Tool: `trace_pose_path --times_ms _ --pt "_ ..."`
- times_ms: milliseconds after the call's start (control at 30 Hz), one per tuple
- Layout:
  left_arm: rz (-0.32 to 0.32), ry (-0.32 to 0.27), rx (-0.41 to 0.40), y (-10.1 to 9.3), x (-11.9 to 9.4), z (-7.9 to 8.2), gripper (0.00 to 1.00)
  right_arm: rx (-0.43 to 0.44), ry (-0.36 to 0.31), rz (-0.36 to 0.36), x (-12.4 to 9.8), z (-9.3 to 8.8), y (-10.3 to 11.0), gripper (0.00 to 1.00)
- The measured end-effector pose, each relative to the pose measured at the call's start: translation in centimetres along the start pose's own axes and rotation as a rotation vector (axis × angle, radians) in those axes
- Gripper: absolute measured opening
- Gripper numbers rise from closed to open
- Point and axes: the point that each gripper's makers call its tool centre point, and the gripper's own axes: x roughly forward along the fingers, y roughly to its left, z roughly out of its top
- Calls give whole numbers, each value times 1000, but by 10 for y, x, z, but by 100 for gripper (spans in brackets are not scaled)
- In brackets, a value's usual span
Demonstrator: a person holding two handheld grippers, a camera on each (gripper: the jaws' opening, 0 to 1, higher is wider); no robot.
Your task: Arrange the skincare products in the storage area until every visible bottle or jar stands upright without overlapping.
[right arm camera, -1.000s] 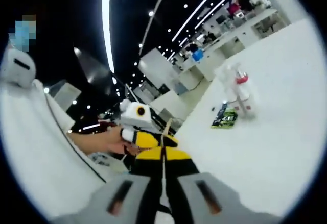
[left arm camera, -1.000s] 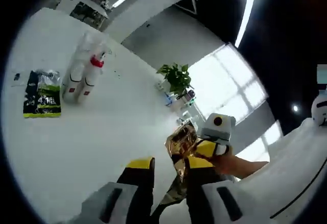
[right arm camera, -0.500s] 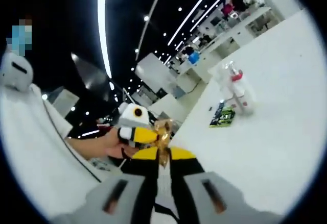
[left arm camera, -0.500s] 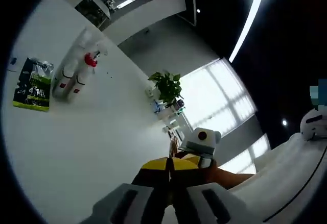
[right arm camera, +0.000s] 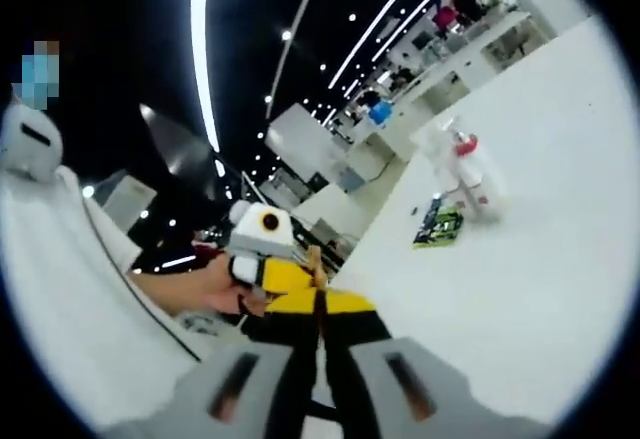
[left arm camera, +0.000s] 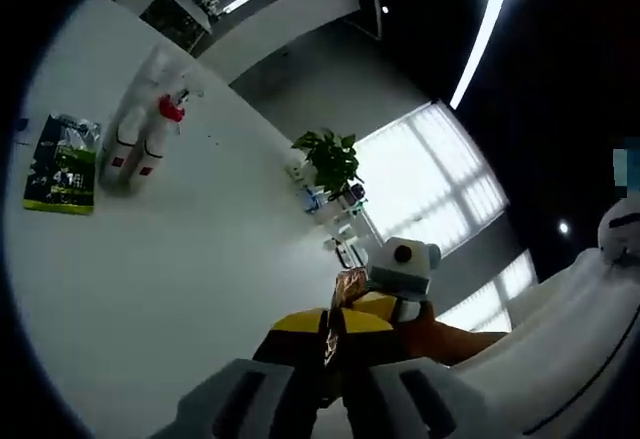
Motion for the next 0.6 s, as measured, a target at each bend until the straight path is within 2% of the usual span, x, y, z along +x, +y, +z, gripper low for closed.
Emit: trace_pose_path --times_ms 67,167,367,400,467,533,600 --pt "-6 20 -21 1 -1 -5 4 31 -36 9 -1 5 1 0" --pt "-37 9 -35 -4 -3 -5 1 45 -41 8 0 5 -1 0" --pt "-30 23 -42 -3 -4 -7 0 77 -67 -16 2 10 -7 6" --pt "-22 34 -41 -1 -4 -8 0 91 -88 -12 1 14 -8 5" --pt "-17 35 -43 0 -5 -9 0 91 -73 3 1 14 -6 1" --pt "-34 27 -47 -3 -5 -9 1 60 -76 3 1 15 -6 0" --pt "-42 13 -36 -4 -4 -7 3 84 -88 23 0 19 -4 0"
